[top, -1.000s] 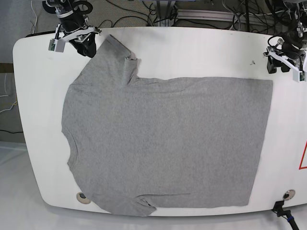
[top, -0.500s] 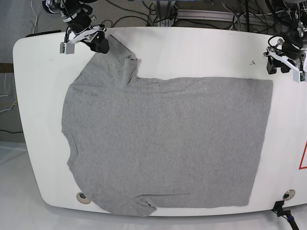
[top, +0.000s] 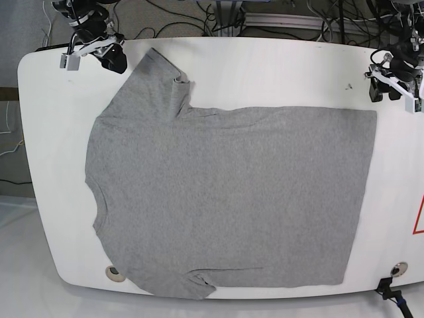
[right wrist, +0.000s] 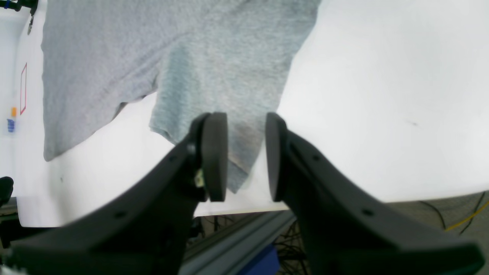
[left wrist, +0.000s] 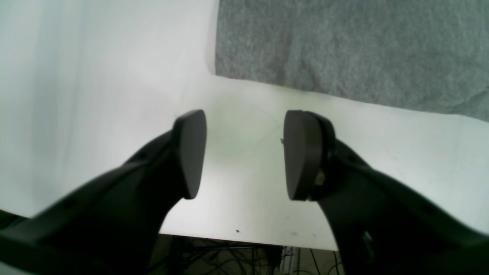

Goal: Fold the T-shirt properly
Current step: 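Lower the right gripper and pinch the shirt edge beside the sleeve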

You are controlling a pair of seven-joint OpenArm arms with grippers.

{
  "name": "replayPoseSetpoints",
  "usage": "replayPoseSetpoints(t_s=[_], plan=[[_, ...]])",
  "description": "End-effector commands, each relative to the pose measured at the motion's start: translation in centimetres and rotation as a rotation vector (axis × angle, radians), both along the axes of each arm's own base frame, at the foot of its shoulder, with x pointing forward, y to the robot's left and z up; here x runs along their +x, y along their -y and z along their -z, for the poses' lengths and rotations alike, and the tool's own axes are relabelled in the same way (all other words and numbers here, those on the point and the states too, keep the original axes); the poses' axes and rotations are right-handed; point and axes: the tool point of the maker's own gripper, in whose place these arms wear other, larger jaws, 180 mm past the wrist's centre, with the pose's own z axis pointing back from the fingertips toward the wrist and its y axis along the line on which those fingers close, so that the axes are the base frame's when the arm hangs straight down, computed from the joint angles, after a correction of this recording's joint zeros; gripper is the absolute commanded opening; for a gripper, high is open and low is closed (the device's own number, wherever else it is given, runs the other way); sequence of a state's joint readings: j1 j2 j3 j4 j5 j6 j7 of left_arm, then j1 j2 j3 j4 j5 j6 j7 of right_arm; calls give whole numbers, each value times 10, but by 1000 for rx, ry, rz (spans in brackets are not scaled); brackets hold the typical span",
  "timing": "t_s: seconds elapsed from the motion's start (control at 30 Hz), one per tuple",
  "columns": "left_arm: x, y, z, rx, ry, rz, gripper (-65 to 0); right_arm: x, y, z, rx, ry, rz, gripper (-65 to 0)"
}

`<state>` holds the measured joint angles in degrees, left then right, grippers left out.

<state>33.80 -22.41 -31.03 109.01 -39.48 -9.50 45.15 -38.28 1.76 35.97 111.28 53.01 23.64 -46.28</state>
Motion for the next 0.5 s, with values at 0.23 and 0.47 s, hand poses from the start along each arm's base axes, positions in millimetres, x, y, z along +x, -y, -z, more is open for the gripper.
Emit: replayPoseSetpoints(t_s=[0.23,0.47], plan=[[10,-1,-8,13,46,10,-346,4,-1,0,8,12,-10,-481],[9,-1,-7,13,42,13,-347,-1,8,29,-26,-68,3,-478]])
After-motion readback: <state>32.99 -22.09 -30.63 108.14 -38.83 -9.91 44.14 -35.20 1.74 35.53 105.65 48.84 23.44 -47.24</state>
